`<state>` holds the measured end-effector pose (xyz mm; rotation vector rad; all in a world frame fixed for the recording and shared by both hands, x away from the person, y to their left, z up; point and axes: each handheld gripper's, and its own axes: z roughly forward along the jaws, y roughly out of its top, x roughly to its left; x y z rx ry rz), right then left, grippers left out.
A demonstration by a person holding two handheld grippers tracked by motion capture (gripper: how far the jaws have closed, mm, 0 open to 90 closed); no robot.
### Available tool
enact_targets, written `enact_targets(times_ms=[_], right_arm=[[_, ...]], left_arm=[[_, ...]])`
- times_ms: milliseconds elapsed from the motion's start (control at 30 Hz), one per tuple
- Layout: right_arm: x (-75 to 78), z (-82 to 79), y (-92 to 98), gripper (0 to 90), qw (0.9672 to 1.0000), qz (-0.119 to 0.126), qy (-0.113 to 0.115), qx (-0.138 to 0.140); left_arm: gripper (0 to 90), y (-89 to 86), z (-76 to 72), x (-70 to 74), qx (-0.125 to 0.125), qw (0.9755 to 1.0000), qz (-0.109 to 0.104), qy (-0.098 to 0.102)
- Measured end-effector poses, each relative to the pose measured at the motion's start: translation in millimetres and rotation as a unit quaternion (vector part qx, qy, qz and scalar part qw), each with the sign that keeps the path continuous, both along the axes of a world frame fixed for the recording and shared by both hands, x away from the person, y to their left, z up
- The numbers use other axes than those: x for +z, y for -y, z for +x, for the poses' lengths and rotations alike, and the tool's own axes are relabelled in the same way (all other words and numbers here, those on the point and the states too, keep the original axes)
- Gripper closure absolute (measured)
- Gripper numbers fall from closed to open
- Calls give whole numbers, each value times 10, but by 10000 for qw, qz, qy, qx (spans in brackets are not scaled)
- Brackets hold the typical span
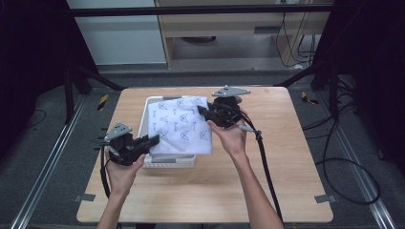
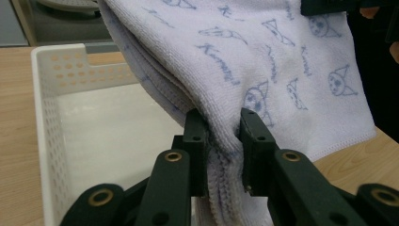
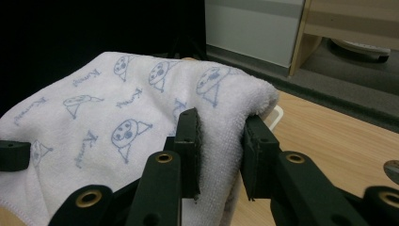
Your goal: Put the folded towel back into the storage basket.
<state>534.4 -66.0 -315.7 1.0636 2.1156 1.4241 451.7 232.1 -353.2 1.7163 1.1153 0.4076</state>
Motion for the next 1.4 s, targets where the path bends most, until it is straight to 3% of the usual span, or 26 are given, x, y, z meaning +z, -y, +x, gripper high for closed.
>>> enact_targets(times_ms=[400, 667, 1100, 1400], right_arm=[[15, 149, -273, 714, 9999, 61, 45, 84], [-8, 233, -424, 714, 9999, 28, 50, 128], [-174, 453, -668, 714, 9999, -14, -98, 141], [-271, 555, -739, 714, 9997, -99, -184, 90]], left_arm=[[745, -247, 77, 22, 288, 9995, -132, 15], [745, -351, 123, -7, 460, 9989, -112, -4], [745, -505, 270, -149, 736, 9971, -113, -168], [746, -531, 385, -250, 749, 9968, -99, -271]])
